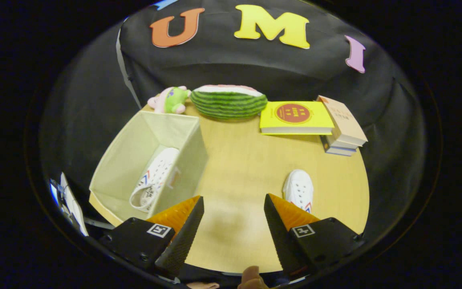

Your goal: Open the storage box then place both shoes into the box .Put the left shoe in first, then the right shoe, with the right side of both shoes facing outward in a uniform manner.

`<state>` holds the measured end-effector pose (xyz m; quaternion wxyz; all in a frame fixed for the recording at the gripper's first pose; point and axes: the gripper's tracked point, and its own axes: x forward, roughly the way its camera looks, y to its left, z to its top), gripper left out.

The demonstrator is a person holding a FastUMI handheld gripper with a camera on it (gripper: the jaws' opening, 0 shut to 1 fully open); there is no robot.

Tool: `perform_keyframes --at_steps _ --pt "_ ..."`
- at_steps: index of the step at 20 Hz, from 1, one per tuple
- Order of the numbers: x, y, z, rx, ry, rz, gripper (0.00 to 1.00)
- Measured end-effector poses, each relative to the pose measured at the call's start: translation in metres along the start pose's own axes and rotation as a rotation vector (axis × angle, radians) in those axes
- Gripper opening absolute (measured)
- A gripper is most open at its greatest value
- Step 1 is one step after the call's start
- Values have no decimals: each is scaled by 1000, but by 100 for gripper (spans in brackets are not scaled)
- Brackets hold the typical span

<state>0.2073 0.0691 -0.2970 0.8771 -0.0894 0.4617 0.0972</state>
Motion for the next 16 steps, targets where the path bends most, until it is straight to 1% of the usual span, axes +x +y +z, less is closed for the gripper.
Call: perform_keyframes --at_steps 3,6,10,12,14,16 --pt "20 -60 -24 33 43 -84 94" --pt "41 -103 -51 103 119 -86 94" --pt "65 -163 -85 165 215 -125 94" --pt "78 -169 -101 223 269 -71 94" --pt "88 -170 -112 246 313 -16 94" --pt "99 -171 -116 248 330 8 93"
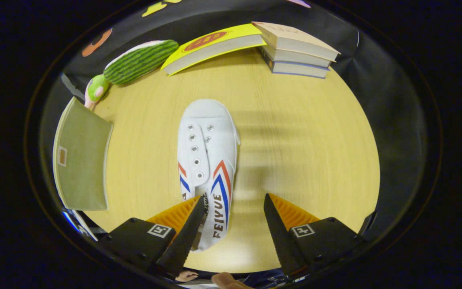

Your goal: Open the storage box then place both shoes into the box .Put the left shoe in first, then the right shoe, with the right side of both shoes facing outward in a uniform manner.

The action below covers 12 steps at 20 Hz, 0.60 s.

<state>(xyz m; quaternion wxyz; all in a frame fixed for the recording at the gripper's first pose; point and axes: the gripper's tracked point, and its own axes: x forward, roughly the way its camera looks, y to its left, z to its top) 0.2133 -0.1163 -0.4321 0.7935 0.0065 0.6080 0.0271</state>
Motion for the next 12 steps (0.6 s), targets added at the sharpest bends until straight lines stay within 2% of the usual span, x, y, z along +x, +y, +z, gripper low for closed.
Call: perform_keyframes --at_steps 1,3,5,6,8,12 --pt "7 -4 1 -3 4 -12 93" --pt "16 5 1 -2 23 40 92" --pt "13 14 2 0 25 92 82" --pt "15 21 1 7 33 115 65" --pt "13 19 2 21 32 86 35" --pt "8 20 4 47 14 101 22"
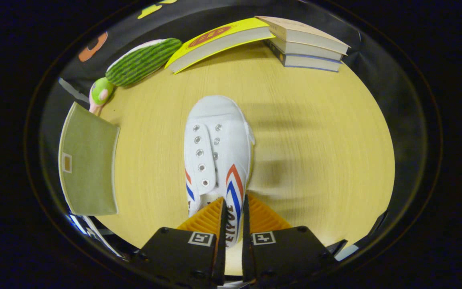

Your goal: Open the storage box then place both shoes into the box .Put the left shoe in first, then the right shoe, with the right side of both shoes facing outward in a uniform manner.

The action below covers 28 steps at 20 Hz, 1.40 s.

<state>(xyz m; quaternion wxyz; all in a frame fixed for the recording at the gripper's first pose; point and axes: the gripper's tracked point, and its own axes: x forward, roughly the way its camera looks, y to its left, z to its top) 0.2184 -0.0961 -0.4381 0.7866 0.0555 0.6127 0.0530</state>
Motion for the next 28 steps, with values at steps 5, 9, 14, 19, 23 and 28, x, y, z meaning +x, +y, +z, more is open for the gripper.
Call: perform_keyframes --at_steps 5,9,14,19,23,28 --pt "-14 19 2 136 -8 123 9" --pt "-36 38 8 159 -45 160 7" --pt "-89 87 20 168 -136 177 7" --pt "-144 167 18 107 -222 206 7" --pt "-168 235 3 33 -247 264 7" --pt "-165 309 -19 14 -201 365 7"
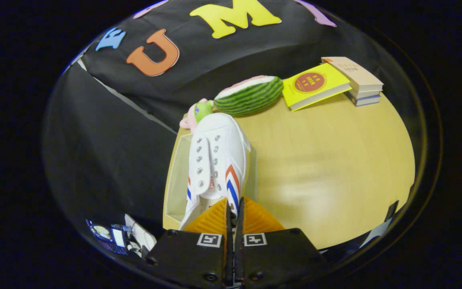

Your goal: Open the storage box then place both shoes into the box .Put the left shoe in first, then the right shoe, with the right side of both shoes facing outward in a uniform manner.

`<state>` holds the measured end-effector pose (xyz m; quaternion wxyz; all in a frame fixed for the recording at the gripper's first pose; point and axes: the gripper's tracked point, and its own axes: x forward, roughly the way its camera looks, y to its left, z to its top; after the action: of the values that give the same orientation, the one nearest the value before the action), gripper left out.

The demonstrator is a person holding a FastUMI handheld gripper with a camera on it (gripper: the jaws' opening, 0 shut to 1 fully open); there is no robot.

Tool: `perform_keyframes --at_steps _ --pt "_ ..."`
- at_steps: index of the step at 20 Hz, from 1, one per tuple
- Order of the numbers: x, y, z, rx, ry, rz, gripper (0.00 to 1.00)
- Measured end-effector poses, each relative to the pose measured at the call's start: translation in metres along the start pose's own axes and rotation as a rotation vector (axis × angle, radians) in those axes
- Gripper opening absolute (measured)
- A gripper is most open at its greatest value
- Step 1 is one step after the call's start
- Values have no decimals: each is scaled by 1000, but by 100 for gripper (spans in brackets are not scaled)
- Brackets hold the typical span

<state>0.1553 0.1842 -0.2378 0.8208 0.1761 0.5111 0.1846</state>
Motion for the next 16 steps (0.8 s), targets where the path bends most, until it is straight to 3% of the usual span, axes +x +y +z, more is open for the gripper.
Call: perform_keyframes --at_steps 4,16 --pt "30 22 -4 85 -24 15 7" --pt "73 39 -11 26 -144 -115 6"
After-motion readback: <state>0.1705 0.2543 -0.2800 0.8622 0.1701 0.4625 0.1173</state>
